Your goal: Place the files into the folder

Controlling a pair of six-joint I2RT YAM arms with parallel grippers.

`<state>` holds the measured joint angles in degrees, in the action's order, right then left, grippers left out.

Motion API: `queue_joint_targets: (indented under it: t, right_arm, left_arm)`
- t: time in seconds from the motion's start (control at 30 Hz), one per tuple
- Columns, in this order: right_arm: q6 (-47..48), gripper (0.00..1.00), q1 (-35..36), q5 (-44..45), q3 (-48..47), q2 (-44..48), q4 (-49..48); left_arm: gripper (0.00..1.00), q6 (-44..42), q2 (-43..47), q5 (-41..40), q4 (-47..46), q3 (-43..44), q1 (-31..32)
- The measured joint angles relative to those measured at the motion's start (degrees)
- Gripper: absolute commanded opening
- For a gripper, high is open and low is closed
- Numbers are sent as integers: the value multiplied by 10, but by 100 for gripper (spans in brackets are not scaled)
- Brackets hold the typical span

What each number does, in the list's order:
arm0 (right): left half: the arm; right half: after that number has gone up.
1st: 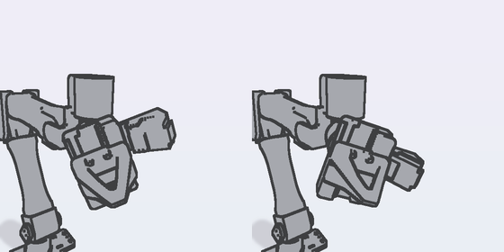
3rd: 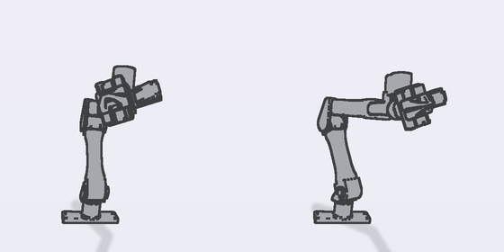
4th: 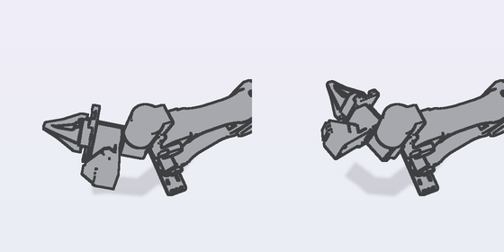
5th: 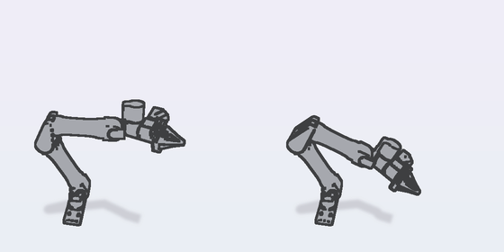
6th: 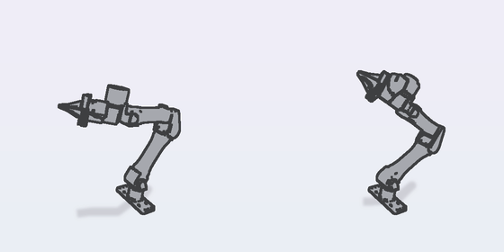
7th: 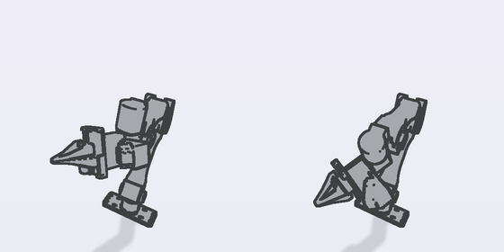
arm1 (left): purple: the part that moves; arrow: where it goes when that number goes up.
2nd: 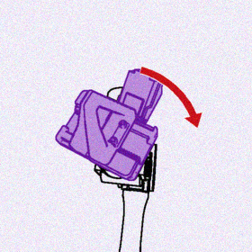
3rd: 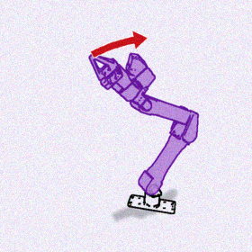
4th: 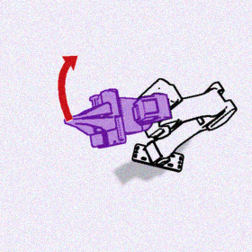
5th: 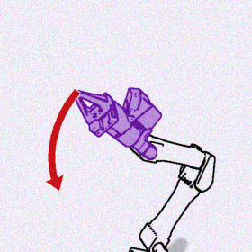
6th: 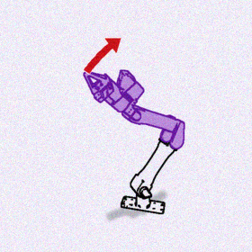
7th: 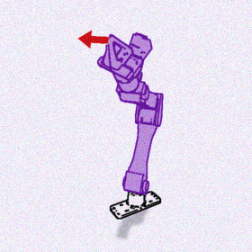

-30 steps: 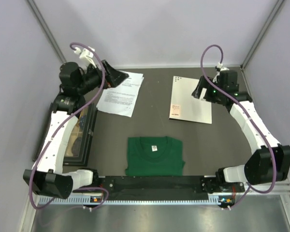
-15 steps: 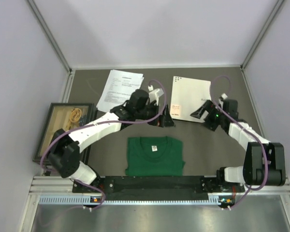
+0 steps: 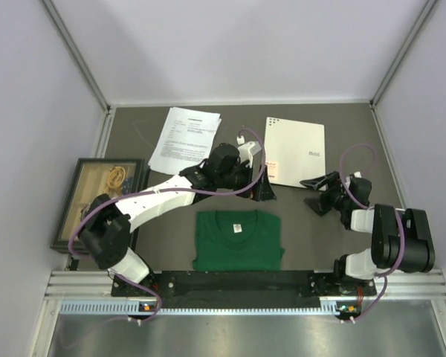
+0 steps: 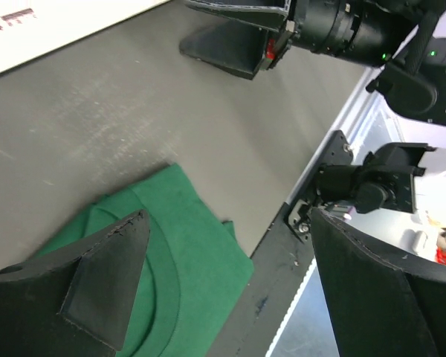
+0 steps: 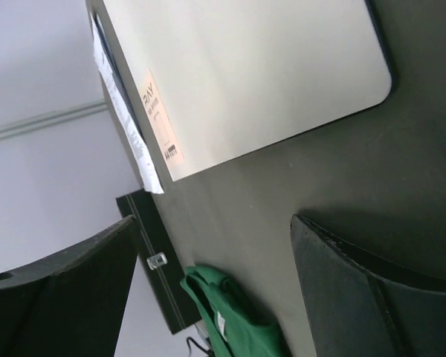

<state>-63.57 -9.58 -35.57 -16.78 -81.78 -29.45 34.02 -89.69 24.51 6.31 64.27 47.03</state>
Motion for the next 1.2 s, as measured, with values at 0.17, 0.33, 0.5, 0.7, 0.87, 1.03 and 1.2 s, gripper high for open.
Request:
queue_joint_targets:
  t: [0.17, 0.33, 0.5, 0.7, 0.87, 1.03, 1.2]
  right_arm:
    - [-64, 69, 63, 46, 10, -43, -98]
    - [-129, 54, 115, 83, 17, -130, -232]
    - [-191, 50, 129, 101, 21, -253, -422]
    - [-208, 48, 136, 122, 14, -354, -576]
    - [-206, 36, 137, 135, 13, -357, -582]
    - [-214, 9, 139, 155, 9, -367, -566]
    - [-216, 0, 139, 157, 9, -367, -567]
  left_arm:
    - [93, -12, 17, -23, 6, -2, 0]
    - [93, -15, 32, -26, 6, -2, 0]
    - [93, -20, 54, -32, 10, -21, 0]
    - [93, -31, 64, -43, 20, -24, 0]
    - [93, -36, 64, -45, 21, -24, 0]
    - [93, -36, 63, -44, 20, -24, 0]
    - [93, -37, 55, -44, 21, -23, 0]
